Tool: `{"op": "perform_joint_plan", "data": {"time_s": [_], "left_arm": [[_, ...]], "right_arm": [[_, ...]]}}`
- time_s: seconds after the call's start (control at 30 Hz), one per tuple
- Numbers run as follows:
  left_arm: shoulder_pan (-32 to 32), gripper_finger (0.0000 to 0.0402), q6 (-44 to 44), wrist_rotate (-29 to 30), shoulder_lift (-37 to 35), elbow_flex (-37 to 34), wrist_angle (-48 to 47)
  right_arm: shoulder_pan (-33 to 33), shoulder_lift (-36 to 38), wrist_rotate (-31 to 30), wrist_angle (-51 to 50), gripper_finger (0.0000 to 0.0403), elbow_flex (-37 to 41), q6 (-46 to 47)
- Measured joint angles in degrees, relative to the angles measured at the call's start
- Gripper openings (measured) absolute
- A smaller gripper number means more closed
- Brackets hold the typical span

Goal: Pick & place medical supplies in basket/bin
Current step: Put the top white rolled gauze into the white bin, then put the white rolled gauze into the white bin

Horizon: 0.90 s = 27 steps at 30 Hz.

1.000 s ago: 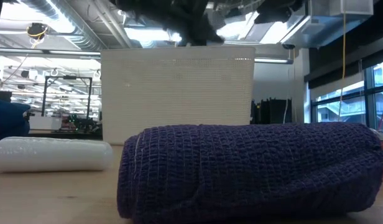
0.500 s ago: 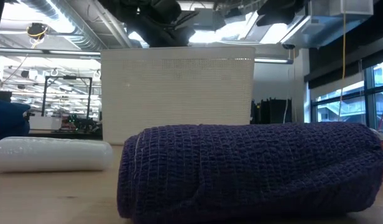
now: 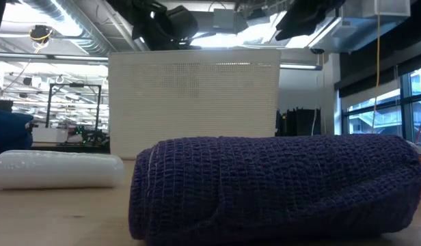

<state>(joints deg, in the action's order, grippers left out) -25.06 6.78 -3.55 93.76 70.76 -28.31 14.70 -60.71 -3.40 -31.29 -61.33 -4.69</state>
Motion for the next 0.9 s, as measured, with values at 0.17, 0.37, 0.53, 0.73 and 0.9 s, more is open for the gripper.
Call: {"op": "perform_joint_plan", "data": {"time_s": [0.17, 0.37, 0.53, 0.73, 0.9], "left_arm": [[0.0, 0.0083, 1.3, 2.4, 0.0, 0.0, 0.1], [0.0, 0.0123, 2.0, 2.5, 0.0, 0.0, 0.2], [-0.3, 0.014, 4.8, 2.6, -1.3, 0.0, 1.4], [-0.3, 0.0148, 4.5, 2.9, -5.0, 0.0, 1.6], [-0.3, 0.0158, 3.3, 2.0, -8.4, 0.0, 1.6]], "right_arm": [[0.0, -0.6, 0.0, -1.2, 0.0289, 0.0, -0.2], [0.0, -0.5, 0.0, -1.2, 0.0289, 0.0, -0.4], [0.0, -0.5, 0.0, -2.4, 0.0289, 0.0, -0.5], [0.0, -0.5, 0.0, -5.6, 0.0289, 0.1, -0.5], [0.0, -0.5, 0.0, -5.9, 0.0289, 0.1, -0.5]]}}
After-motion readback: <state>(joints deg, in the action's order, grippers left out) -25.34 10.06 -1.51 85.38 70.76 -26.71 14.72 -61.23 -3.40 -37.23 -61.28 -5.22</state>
